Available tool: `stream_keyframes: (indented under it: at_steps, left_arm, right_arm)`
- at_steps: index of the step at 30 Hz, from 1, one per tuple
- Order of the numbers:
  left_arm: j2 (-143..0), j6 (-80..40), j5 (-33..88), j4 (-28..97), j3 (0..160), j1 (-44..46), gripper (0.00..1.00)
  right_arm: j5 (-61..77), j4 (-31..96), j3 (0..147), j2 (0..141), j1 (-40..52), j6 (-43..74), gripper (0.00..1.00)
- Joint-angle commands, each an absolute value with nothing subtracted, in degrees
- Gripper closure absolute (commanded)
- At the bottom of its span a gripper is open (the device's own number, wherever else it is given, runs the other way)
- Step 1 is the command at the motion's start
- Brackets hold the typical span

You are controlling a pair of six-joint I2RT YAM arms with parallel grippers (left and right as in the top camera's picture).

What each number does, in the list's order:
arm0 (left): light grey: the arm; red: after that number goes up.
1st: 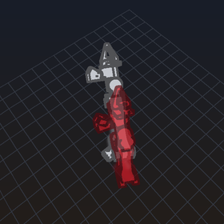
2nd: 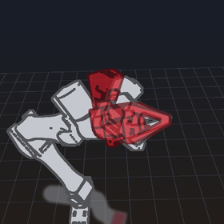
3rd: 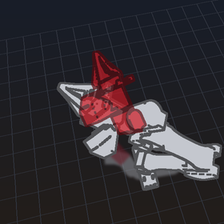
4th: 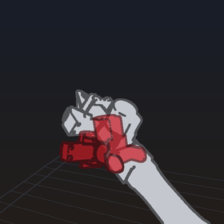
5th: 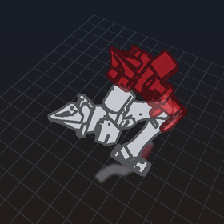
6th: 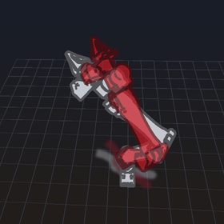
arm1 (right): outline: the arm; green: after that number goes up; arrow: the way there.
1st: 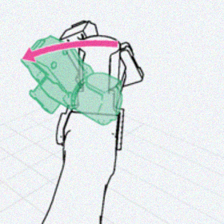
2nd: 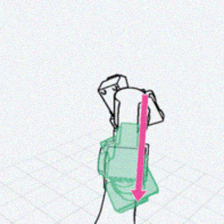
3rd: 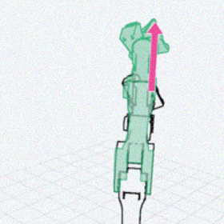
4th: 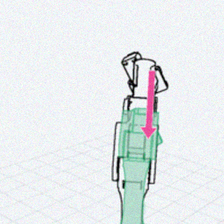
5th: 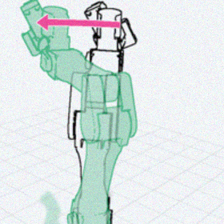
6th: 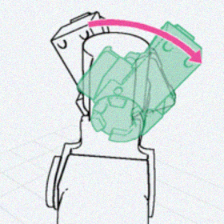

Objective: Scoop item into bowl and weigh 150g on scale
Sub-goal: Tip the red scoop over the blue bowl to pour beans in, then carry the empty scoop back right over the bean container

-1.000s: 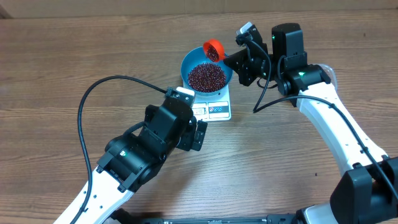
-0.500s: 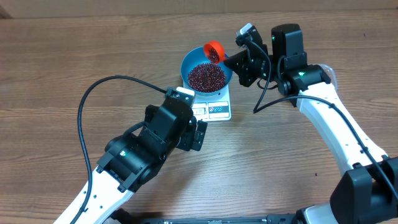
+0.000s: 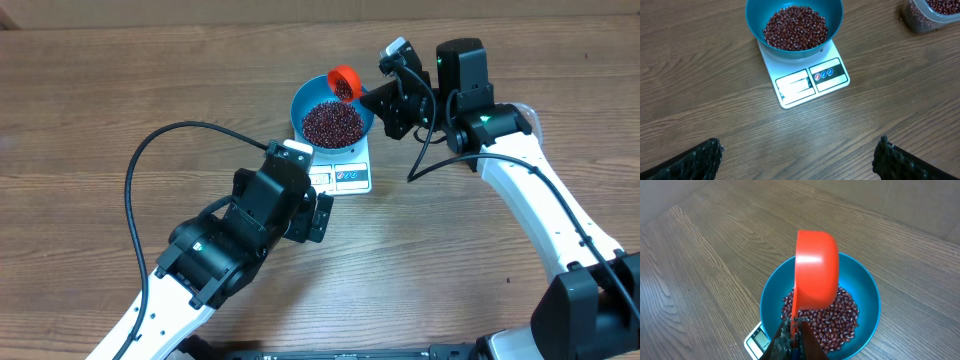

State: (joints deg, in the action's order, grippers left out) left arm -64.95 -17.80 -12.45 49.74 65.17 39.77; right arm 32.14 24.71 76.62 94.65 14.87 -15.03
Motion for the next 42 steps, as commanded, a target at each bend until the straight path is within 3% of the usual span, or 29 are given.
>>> stream_keyframes:
  at_steps: [1, 6, 12, 18, 42]
  left_arm:
    - [-65.25, -16.73, -12.16, 49.50, 65.08, 39.75, 0.01]
    - [-65.25, -16.73, -12.16, 49.50, 65.08, 39.75, 0.01]
    - [-65.25, -16.73, -12.16, 49.50, 65.08, 39.77, 0.01]
    - [-65.25, -16.73, -12.16, 49.50, 65.08, 39.77, 0.00]
    - [-65.25, -16.73, -12.16, 49.50, 65.08, 39.77, 0.00]
  right_arm:
    - [31.99, 24.75, 76.93, 93.56, 14.90, -15.05, 0.96]
    - [32.08, 24.86, 76.93, 93.56, 14.90, -12.51, 0.96]
    - [32.60, 23.86, 76.95, 93.56, 14.22, -0.58, 0.96]
    - [40.53, 23.16, 76.95, 93.56, 11.42, 5.96, 0.96]
    - [46.17, 35.73, 76.95, 93.56, -5.17, 8.95, 0.96]
